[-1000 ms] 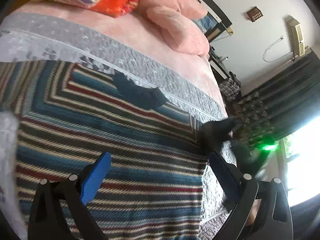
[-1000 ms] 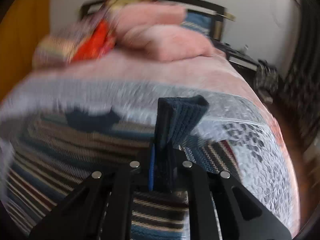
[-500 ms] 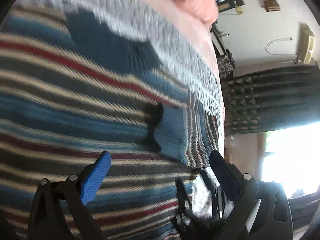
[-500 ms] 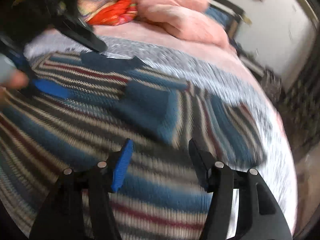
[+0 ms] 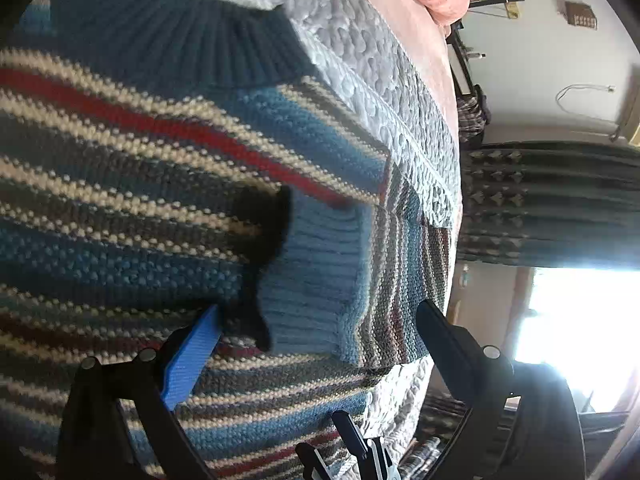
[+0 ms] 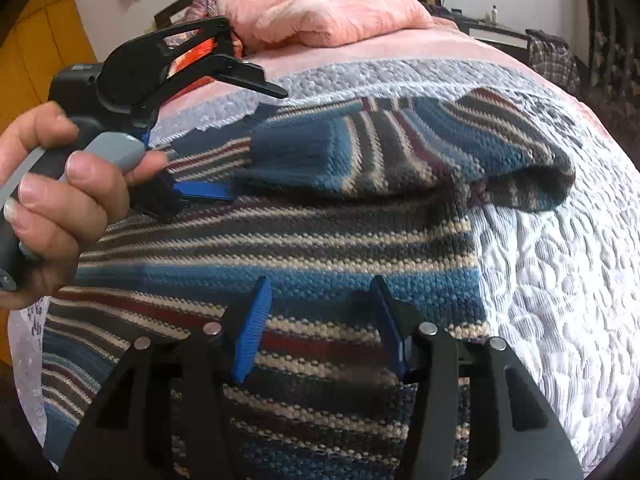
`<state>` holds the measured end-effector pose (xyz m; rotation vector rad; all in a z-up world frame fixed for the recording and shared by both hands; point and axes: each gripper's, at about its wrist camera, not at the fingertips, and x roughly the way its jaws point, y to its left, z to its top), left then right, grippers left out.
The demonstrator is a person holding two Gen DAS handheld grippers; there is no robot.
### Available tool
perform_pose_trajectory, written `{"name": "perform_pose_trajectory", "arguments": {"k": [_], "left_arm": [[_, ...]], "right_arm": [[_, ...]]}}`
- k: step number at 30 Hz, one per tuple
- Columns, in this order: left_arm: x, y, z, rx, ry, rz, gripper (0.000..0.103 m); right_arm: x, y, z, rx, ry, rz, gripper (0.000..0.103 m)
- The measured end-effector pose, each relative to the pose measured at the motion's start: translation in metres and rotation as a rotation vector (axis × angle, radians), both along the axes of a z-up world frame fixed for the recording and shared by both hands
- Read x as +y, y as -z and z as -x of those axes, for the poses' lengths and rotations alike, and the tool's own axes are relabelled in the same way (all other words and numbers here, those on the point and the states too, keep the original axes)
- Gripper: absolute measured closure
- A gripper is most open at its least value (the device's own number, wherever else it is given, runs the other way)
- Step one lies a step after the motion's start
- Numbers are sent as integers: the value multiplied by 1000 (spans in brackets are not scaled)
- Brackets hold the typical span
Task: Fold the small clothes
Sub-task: 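Lift the cuff with the right tool and fold the sleeve across the sweater body, then lay the sleeve flat on the body and open the right tool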
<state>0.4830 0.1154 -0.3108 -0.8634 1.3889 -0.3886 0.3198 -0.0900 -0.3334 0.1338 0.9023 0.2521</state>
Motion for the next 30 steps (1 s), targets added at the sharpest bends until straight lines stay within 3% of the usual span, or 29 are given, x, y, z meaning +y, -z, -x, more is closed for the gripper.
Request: {"name": "perform_pose_trajectory", "arguments": {"k": [4, 6, 10, 11, 12, 13, 15, 18, 21, 25, 30], "left_arm": [[-4, -11, 7, 6, -9, 23, 6], [-2, -5, 11, 41, -40, 12, 6], [-5, 8, 16, 63, -89, 68, 10], [-8, 10, 14, 60, -87, 62, 21], [-11, 12, 11, 67, -77, 47, 59], [-12, 13, 8, 77, -78, 20, 78], [-11, 15, 5, 75, -94, 16, 86], [-10, 9, 0, 48, -94, -7, 94], [-5, -10, -1, -7, -98, -32, 95], [8, -71, -6, -158, -70, -76, 95], [38, -138, -11, -290, -37, -127, 95]], "right_arm": [[-1, -3, 0, -6, -1, -21, 51], [-2, -5, 2, -7, -4, -29, 51], [-5, -8, 5, -17, -5, -38, 51], [-5, -8, 5, -16, -3, -42, 51], [-6, -8, 5, -14, -2, -46, 51], [-8, -8, 4, -14, 0, -50, 51], [-10, -9, 4, -16, 4, -55, 51], [-12, -8, 1, -15, 4, -57, 51], [-10, -5, 2, -8, 0, -60, 52], [-9, -5, 3, -15, -10, -67, 52], [-3, -4, 5, -14, -27, -68, 53]]}}
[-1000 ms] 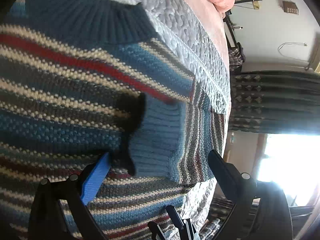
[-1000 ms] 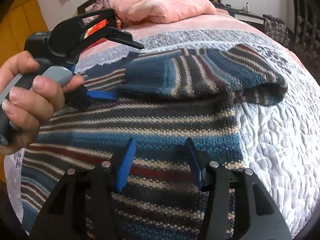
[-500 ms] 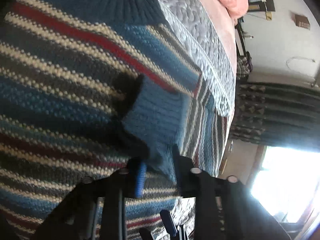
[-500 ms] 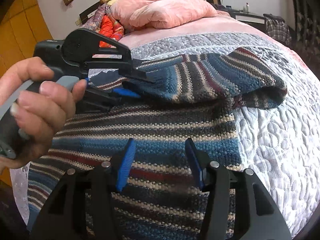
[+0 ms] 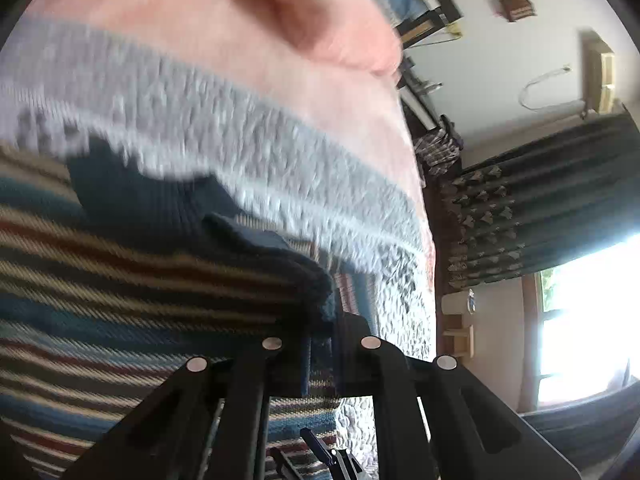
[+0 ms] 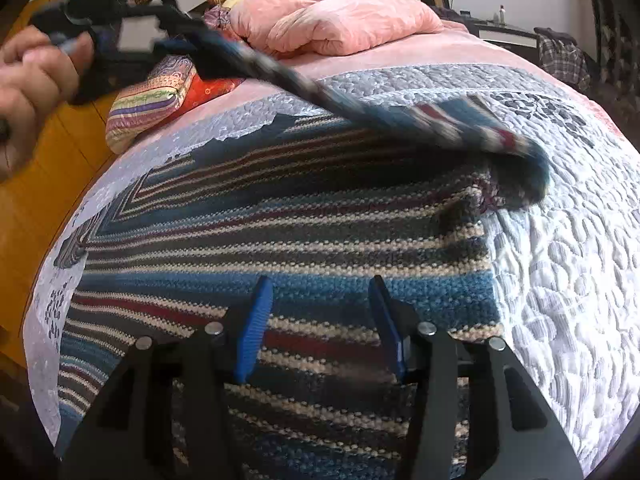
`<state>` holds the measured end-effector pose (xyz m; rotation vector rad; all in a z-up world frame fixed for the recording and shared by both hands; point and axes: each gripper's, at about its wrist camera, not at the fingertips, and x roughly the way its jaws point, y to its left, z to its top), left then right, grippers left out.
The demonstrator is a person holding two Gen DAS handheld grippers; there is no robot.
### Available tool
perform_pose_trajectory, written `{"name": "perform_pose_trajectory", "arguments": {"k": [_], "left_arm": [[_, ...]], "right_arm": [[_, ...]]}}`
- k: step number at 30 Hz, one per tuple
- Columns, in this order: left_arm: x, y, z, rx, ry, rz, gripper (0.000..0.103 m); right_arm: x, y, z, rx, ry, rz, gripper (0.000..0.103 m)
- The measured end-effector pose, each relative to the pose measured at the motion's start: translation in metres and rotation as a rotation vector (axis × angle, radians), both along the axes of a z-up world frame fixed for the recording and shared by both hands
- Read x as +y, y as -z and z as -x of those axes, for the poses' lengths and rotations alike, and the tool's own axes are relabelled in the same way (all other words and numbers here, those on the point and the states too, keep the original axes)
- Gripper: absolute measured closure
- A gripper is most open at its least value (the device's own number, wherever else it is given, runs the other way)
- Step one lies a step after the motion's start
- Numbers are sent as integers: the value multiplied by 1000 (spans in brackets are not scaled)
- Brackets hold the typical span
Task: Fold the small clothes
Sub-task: 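Lay the sleeve flat on the body and open the right tool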
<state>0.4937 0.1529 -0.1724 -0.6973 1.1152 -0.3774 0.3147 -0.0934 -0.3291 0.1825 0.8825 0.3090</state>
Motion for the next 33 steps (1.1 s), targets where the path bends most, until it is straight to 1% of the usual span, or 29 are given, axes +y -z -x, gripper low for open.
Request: {"name": "perform_pose_trajectory", "arguments": {"k": [3, 8, 10, 14, 16, 21, 25, 26, 29, 31, 33], "left_arm": [[18, -26, -2, -41, 7, -42, 95], [47, -46, 2, -79, 9, -85, 95], [56, -44, 6, -87, 2, -98, 95], [88, -38, 17, -91, -34, -105, 95], [104, -29, 21, -80, -57, -108, 95], [147, 9, 36, -27, -118, -109, 95], [175, 50, 48, 26, -162, -116, 95], [184, 65, 52, 48, -175, -112, 95], [197, 96, 57, 90, -186, -131, 95], [202, 113, 59, 121, -192, -133, 95], [204, 128, 62, 152, -188, -151, 95]], "right_arm": [[2, 0, 0, 3, -8, -4, 53], [6, 0, 0, 3, -17, -6, 53], [7, 1, 1, 3, -18, -7, 53], [6, 0, 3, 2, -24, -10, 53], [6, 0, 3, 3, -29, -10, 53], [8, 2, 4, 6, -36, -4, 53], [10, 4, 3, 12, -41, 3, 53], [11, 5, 3, 13, -43, 5, 53], [13, 6, 3, 16, -50, 11, 53], [14, 7, 3, 16, -53, 16, 53], [15, 7, 3, 15, -56, 18, 53]]}}
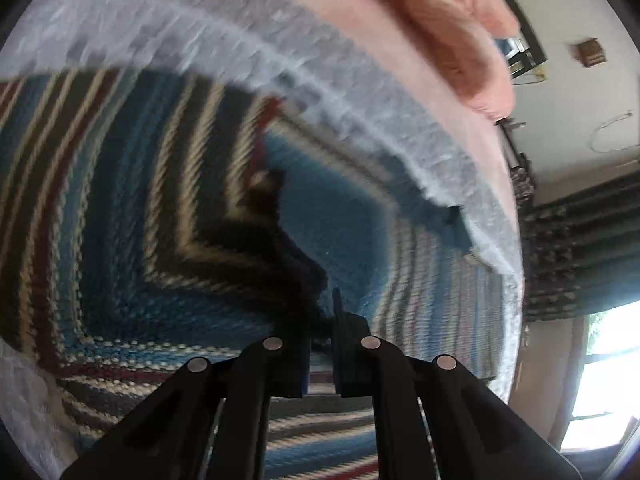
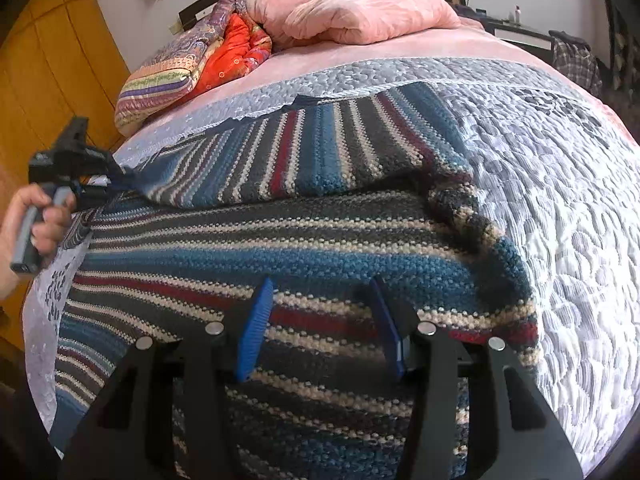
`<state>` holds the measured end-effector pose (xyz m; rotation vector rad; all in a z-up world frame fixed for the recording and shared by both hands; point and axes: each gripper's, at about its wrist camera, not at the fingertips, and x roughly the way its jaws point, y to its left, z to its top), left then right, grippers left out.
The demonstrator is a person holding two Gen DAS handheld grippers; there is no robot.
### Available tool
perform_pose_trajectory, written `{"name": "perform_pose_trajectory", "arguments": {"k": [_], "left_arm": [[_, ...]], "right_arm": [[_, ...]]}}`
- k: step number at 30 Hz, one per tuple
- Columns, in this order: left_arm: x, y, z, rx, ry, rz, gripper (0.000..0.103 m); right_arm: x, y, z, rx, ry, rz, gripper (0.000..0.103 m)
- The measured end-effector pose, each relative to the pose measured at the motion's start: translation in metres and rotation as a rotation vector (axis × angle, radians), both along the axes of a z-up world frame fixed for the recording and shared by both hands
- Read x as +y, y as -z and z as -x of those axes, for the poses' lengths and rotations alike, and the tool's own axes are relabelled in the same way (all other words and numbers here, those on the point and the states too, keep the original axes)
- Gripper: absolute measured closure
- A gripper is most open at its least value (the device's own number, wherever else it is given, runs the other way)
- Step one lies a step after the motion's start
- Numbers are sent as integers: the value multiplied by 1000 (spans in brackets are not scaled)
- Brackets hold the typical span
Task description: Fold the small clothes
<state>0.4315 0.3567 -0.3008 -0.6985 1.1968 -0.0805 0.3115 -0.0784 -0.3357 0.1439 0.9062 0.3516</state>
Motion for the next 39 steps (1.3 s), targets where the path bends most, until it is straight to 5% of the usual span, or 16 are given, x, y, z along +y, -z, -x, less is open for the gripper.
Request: {"name": "perform_pose_trajectory", "arguments": {"k": [3, 7, 11, 14, 16, 18, 20, 21, 22, 24, 34, 39], "left_arm": [[4, 13, 5, 34, -22, 17, 90], [7, -28, 28, -66, -111, -22, 60], [-20, -40, 26, -143, -30, 95, 55], [-27, -6, 11, -48, -32, 80, 55], [-21, 13, 9, -5, -51, 74, 73], [-9, 12, 15, -6, -69, 129, 75], [8, 2, 26, -22, -91, 148, 67], [17, -2, 32, -33, -102, 155, 53], [39, -12, 45, -57, -131, 160, 40], [74, -26, 61, -97, -181, 155, 32], [332, -40, 189, -177, -701, 80, 29], [394, -12, 205, -163, -803, 110, 29]], "right_arm": [[1, -1, 0, 4, -3, 7, 53], [3, -7, 2, 2, -3, -10, 53], [10, -10, 2, 23, -7, -31, 53], [18, -16, 7, 32, -27, -31, 53], [22, -21, 11, 36, -39, -30, 53], [27, -26, 16, 49, -58, -34, 53], [33, -27, 21, 59, -72, -35, 52], [38, -28, 24, 69, -83, -39, 51], [43, -28, 26, 76, -93, -40, 51], [55, -29, 32, 84, -114, -40, 51], [142, -43, 50, 97, -249, -66, 47], [177, -46, 48, 109, -292, -63, 47]]}}
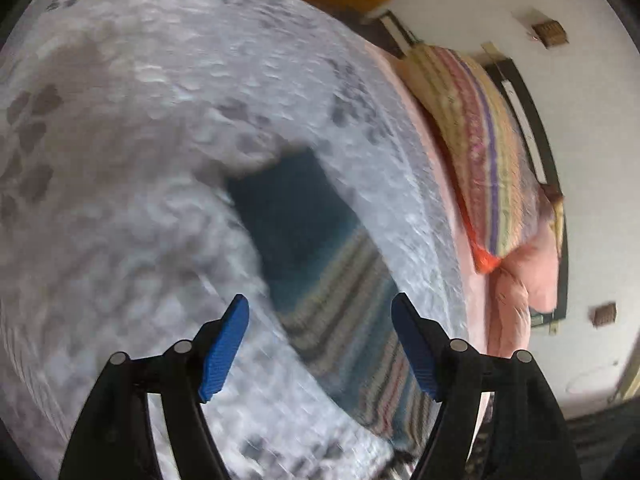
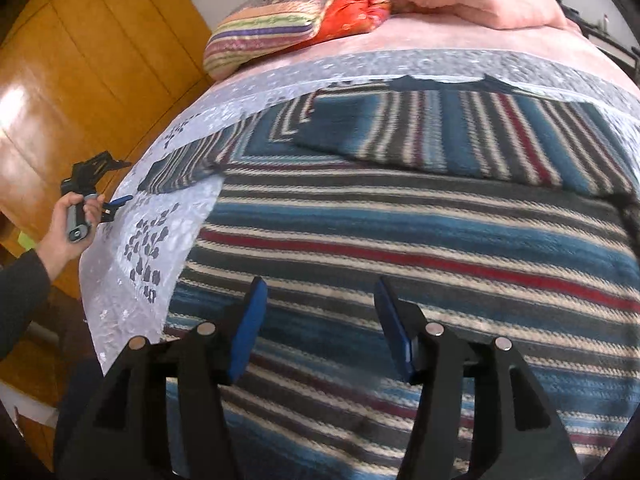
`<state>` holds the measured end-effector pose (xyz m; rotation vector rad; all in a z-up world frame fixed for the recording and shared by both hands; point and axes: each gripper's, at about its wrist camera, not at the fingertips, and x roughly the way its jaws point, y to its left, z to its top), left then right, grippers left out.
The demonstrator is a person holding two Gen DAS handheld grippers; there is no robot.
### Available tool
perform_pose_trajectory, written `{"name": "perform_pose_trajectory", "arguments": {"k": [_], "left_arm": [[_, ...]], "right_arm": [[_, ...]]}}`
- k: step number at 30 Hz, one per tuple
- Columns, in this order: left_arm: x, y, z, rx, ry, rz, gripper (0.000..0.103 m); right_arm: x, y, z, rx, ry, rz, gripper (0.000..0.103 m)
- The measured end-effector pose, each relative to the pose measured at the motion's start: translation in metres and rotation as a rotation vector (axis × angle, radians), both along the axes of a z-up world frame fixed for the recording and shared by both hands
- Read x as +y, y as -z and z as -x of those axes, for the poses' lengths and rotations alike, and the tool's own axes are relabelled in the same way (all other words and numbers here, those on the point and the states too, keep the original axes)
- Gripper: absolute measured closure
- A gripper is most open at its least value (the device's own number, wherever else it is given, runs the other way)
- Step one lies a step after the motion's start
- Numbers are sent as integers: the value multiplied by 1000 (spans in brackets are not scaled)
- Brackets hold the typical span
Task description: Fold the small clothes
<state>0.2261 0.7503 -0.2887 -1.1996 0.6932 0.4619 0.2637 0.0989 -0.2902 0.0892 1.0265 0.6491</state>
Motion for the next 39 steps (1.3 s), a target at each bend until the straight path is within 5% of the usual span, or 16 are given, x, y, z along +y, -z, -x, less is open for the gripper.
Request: {"name": "perform_pose_trajectory", "arguments": {"k": [9, 11, 14, 18, 25, 29, 39], "left_arm": [[32, 31, -30, -33, -25, -4, 34], [36, 32, -32, -15, -20, -22, 65], [42, 33, -30, 17, -22, -44, 94], [34, 9, -29, -28, -7, -81, 95], [-40, -107, -47, -266, 144, -156, 95], [-97, -154, -68, -336, 242, -179, 96], [-251, -190, -140, -360, 474, -224, 96]], "right_arm": [[17, 4, -3, 21, -16, 48, 47], [16, 5, -3, 24, -15, 58, 47], [15, 7, -3, 29, -14, 65, 47], [12, 2, -3, 26, -7, 61, 47], [-6, -15, -1, 16, 32, 30, 47], [-21, -28, 6, 8, 55, 8, 47], [-80, -41, 19, -12, 141, -30, 47]]}}
